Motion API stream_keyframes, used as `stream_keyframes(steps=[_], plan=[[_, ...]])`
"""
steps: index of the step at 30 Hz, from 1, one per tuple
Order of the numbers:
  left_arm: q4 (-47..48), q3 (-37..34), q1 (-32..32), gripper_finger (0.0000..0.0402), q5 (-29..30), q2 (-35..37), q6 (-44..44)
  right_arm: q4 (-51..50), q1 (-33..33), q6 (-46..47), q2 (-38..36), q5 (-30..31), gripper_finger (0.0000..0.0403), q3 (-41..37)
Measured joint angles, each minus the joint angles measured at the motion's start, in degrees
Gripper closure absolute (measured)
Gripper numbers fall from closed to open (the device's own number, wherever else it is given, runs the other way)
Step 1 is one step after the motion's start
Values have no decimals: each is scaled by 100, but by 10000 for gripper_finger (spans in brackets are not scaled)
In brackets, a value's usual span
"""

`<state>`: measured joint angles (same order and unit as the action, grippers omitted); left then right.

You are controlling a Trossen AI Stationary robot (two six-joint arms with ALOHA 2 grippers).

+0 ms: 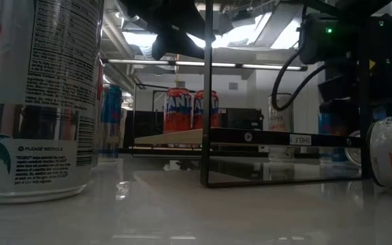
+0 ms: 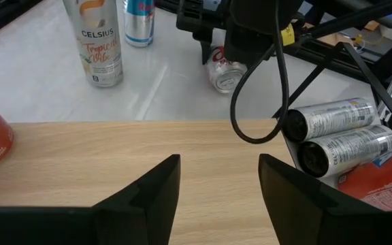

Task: Place canned beverage on shelf
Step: Put the top right white soda can on the shelf

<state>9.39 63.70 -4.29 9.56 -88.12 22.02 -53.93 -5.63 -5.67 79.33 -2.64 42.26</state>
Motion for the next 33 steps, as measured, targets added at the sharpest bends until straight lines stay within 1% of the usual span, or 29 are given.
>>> stream_keyframes(steps=[6,11,16,21,27,33], plan=[[-2,0,0,210,0,0,0,127,0,875,0,1,87,0],[-9,0,0,210,0,0,-2,425,2,1296,0,28,92,0],[-479,0,0,210,0,0,-31,831,2,1448,0,61,95,0],[-921,0,-2,210,0,0,-300,892,2,1544,-1,71,96,0],[-946,2,-2,210,-10,0,-313,870,2,1437,21,5,96,3],[-944,2,-2,210,-214,0,-310,827,2,1301,269,-44,81,25]])
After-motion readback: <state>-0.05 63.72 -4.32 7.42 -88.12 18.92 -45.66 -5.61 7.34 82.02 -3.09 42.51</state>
